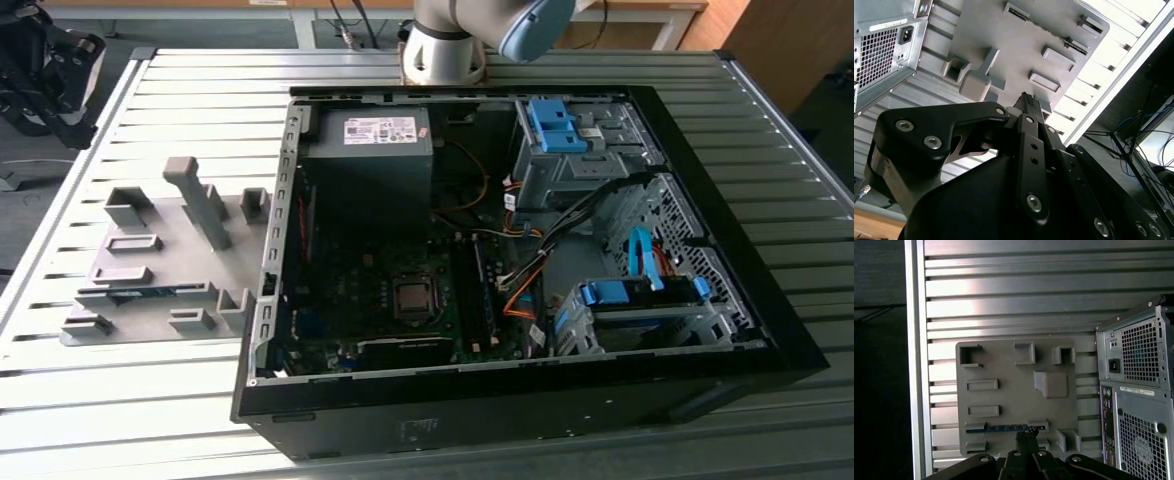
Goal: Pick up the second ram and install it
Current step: 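Pick up the second ram and move it above second insertion slot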
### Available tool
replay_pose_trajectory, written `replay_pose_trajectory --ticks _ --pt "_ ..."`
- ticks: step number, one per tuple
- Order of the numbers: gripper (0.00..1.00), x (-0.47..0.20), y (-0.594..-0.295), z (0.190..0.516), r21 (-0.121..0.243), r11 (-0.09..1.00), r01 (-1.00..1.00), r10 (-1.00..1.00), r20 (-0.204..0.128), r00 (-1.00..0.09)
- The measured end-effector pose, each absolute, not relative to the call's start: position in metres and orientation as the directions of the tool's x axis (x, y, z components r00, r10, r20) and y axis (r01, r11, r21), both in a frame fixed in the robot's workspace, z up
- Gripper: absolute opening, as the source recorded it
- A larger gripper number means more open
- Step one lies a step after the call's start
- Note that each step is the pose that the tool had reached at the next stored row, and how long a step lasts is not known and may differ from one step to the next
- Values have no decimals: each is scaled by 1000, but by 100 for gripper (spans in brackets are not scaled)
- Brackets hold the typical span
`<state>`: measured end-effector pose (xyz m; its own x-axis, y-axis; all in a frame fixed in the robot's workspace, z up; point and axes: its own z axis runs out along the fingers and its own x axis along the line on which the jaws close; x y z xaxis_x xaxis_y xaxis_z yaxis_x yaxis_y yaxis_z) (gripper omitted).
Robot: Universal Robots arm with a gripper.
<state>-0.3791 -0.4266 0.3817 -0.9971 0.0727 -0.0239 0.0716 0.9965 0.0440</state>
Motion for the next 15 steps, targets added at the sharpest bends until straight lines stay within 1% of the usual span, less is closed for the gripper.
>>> replay_pose_trajectory --ticks 4,15 --pt "11 -379 -427 382 44 997 57 58 -24 -998" --pt "11 -379 -427 381 44 989 -140 -139 -24 -990"
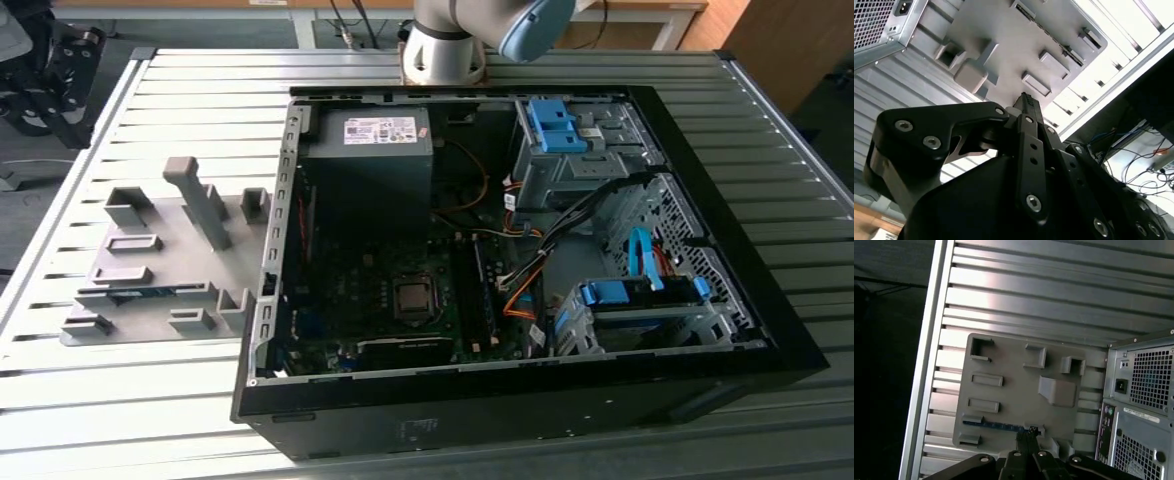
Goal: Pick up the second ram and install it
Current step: 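Pick up the second ram and move it above second insertion slot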
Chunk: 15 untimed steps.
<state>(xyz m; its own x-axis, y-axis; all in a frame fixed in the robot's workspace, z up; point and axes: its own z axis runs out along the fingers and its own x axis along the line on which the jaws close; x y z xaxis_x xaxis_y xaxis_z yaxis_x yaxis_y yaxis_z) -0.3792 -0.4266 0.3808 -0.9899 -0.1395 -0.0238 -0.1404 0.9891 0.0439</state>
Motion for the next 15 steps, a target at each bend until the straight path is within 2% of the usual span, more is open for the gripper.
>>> replay_pose_trajectory --ticks 15 --pt "11 -379 -427 380 44 915 -400 -400 -24 -916"
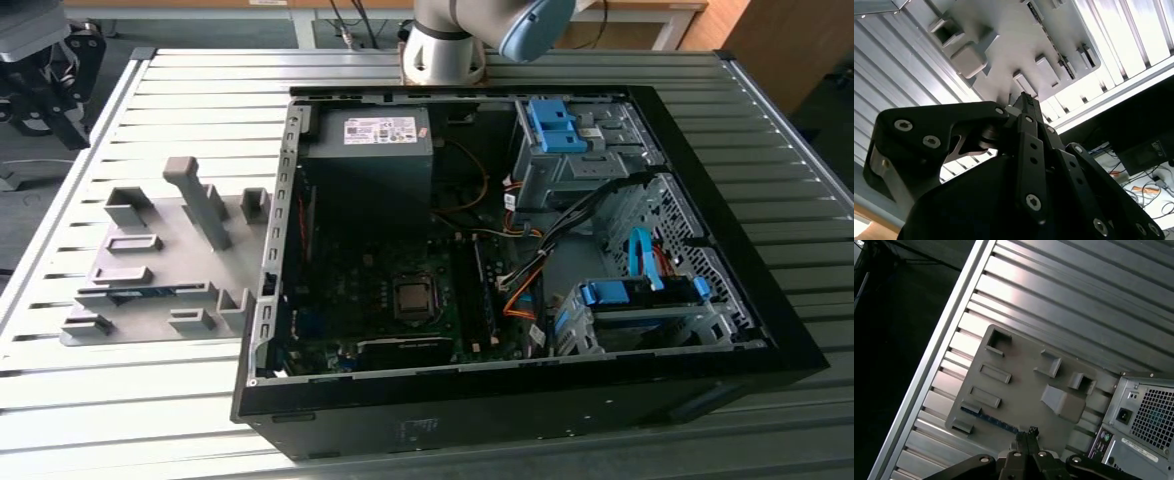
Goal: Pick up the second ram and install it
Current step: 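Pick up the second ram and move it above second insertion slot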
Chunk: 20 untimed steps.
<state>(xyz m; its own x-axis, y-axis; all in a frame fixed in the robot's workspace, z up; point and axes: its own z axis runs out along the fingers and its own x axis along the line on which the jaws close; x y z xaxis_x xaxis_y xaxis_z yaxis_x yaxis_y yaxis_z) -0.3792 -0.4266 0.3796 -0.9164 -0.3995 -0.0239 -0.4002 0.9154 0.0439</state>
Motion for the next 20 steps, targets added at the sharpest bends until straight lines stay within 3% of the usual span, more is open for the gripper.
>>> replay_pose_trajectory --ticks 20 --pt "11 -379 -427 379 44 857 -514 -513 -24 -858"
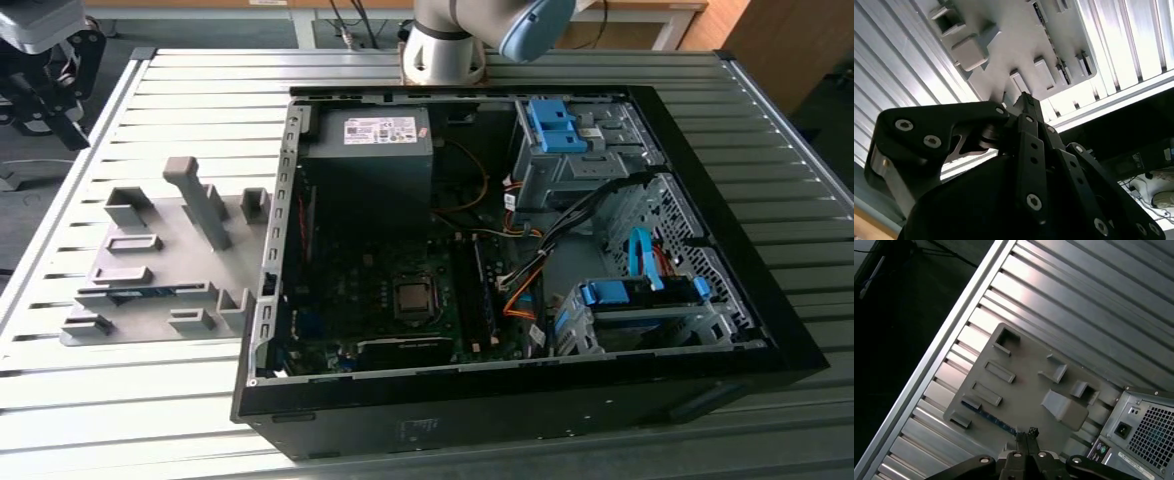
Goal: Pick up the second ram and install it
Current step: 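Pick up the second ram and move it above second insertion slot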
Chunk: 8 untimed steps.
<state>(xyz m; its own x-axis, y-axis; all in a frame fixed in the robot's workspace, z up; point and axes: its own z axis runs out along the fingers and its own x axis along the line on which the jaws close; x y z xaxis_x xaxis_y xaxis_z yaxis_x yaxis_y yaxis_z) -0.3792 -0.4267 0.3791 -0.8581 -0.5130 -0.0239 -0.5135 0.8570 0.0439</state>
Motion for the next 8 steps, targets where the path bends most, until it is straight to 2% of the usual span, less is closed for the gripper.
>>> replay_pose_trajectory --ticks 8 --pt "11 -379 -427 378 43 774 -632 -632 -23 -775"
